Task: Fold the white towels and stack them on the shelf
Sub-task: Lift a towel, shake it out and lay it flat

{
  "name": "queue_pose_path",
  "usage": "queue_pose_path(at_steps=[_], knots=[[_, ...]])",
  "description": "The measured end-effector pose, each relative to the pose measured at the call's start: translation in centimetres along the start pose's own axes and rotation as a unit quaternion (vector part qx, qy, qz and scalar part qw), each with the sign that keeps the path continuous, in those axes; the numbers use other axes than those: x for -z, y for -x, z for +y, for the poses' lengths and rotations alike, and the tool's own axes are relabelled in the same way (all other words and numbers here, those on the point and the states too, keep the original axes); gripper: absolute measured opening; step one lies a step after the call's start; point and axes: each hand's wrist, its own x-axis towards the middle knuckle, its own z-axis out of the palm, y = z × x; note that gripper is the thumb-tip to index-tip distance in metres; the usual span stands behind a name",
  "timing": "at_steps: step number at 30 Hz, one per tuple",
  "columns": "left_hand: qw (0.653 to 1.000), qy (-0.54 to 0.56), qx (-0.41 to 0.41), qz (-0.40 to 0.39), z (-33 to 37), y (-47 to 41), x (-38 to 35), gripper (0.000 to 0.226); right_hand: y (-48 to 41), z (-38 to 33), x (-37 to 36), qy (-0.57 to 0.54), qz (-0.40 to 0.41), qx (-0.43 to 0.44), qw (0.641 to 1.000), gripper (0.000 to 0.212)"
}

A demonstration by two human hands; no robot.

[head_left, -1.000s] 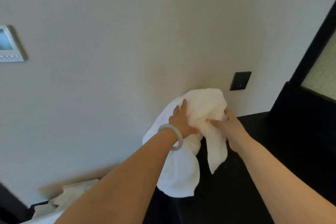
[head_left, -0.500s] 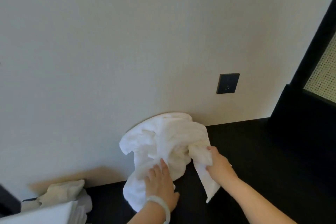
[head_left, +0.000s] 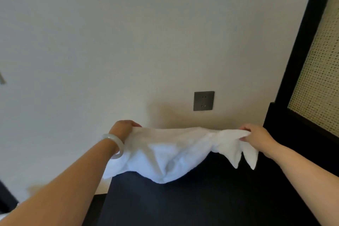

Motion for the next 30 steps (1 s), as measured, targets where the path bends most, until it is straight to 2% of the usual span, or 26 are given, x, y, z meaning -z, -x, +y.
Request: queue_pose_path(at_steps=[2,3,4,5,7,8,9,10,12,14,16,19,22,23,25,26,28,30], knots=[[0.996,-0.054,0.015,-0.065,-0.5,0.8,-0.9,0.019,1.1,0.1,-0.1,-0.049,0.017,0.035,0.998,0.017],[0.989,-0.118,-0.006,-0.089,-0.9,1.2,-1.4,0.024,1.4,0.2,-0.2,-0.025,-0.006,0.063,0.998,0.016],[0.974,-0.200,-0.032,-0.103,-1.4,1.8,-1.9,0.032,1.6,0.5,-0.6,0.055,-0.073,0.096,0.991,0.014],[0.956,-0.267,-0.056,-0.112,-2.2,2.5,-2.5,0.040,2.2,0.7,-0.9,0.169,-0.183,0.112,0.962,0.022],[0.934,-0.318,-0.075,-0.141,-4.2,4.0,-3.6,0.046,3.0,1.2,-1.6,0.327,-0.394,0.056,0.857,0.044],[0.931,-0.322,-0.076,-0.157,-5.3,4.7,-4.0,0.048,3.1,1.3,-1.9,0.345,-0.446,0.023,0.826,0.040],[0.929,-0.322,-0.074,-0.170,-6.2,5.3,-4.3,0.049,2.9,1.6,-2.1,0.330,-0.455,0.011,0.827,0.032],[0.928,-0.320,-0.071,-0.176,-7.2,5.6,-4.6,0.051,2.5,1.9,-2.5,0.298,-0.424,0.024,0.855,0.025],[0.931,-0.317,-0.056,-0.170,-8.6,6.1,-4.7,0.053,1.2,2.5,-3.7,0.219,-0.287,0.060,0.931,0.018],[0.942,-0.305,-0.024,-0.134,-9.5,6.4,-4.3,0.049,-0.3,2.8,-5.3,0.165,-0.185,0.059,0.967,0.024],[0.945,-0.312,0.015,-0.096,-10.3,6.5,-3.4,0.037,-1.2,3.0,-6.9,0.149,-0.166,0.039,0.974,0.032],[0.918,-0.380,0.088,-0.069,-11.3,6.9,-1.4,0.029,-2.0,3.2,-8.8,0.127,-0.185,-0.005,0.974,0.040],[0.894,-0.428,0.117,-0.061,-11.8,7.0,0.1,0.029,-2.2,3.6,-9.8,0.047,-0.215,-0.105,0.970,0.050],[0.902,-0.409,0.122,-0.065,-11.6,6.9,0.3,0.028,-2.2,3.5,-10.0,0.061,-0.236,-0.105,0.964,0.039],[0.942,-0.288,0.139,-0.098,-10.1,6.9,0.5,0.025,-2.5,3.0,-10.2,0.071,-0.231,-0.076,0.967,0.020],[0.963,-0.205,0.140,-0.106,-8.9,6.9,0.4,0.023,-2.7,2.4,-10.0,0.042,-0.191,-0.056,0.979,0.018],[0.987,-0.111,0.087,-0.071,-6.0,6.4,0.6,0.023,-3.6,0.3,-8.5,-0.056,-0.039,-0.034,0.997,0.016],[0.999,-0.022,0.039,0.001,-3.0,5.3,0.6,0.032,-3.8,-2.9,-5.6,-0.131,0.136,-0.003,0.982,0.012]])
